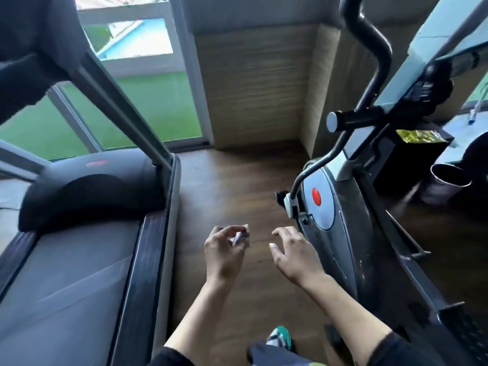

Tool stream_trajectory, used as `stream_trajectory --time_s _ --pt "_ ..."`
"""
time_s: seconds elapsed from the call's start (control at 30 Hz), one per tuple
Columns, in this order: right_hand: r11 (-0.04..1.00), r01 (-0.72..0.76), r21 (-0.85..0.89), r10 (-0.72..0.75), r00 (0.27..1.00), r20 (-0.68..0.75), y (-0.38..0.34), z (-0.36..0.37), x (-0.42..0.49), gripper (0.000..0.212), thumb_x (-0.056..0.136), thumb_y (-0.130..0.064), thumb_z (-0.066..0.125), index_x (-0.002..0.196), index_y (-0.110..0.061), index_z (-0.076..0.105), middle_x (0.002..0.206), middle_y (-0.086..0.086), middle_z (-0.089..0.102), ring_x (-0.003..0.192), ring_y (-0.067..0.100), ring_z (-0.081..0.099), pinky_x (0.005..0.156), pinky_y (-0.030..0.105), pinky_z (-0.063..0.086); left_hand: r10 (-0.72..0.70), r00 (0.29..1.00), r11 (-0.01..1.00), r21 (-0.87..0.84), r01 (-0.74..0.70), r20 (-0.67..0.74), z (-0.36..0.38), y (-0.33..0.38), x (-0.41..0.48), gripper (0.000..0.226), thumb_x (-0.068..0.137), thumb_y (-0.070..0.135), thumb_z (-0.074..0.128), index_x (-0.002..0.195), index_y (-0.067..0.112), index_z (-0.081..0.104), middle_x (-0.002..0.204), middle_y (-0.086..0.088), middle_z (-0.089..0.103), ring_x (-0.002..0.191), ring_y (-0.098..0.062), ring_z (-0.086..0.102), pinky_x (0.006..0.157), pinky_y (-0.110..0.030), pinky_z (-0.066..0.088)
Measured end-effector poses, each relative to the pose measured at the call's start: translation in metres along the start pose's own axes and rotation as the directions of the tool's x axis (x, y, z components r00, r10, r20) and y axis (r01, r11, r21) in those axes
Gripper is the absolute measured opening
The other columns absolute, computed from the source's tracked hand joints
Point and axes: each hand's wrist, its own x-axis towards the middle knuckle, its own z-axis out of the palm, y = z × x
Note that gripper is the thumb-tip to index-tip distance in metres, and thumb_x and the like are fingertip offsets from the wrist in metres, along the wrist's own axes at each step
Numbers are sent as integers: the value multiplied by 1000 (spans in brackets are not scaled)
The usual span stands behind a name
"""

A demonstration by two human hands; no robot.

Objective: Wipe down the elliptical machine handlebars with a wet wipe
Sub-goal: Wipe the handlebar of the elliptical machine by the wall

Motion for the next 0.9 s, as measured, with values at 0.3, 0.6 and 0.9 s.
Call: stream_trajectory --time_s 0.3,0.6,0.9 --pt "998 -53 -43 46 990 -136 8 -46 150 33 96 -33 47 126 -20 51 132 -1 50 124 19 46 96 28 36 101 993 994 -36 -99 68 61 45 155 14 75 23 80 73 36 74 80 6 65 69 -6 66 68 -21 52" --pt "954 -294 48 292 889 -353 31 -77 228 29 92 -28 53 117 -13 55 121 7 55 113 29 53 88 36 42 308 902 951 -74 -300 303 115 89 265 37 72 19 81 67 51 64 76 9 63 68 2 61 63 -8 42" --pt "917 -218 334 396 392 -830 24 -168 267 59 94 -39 43 139 -2 38 133 17 51 111 30 58 95 38 48 628 682 770 -431 -472 374 148 192 331 16 78 23 80 84 37 74 76 9 65 67 4 61 59 -5 42"
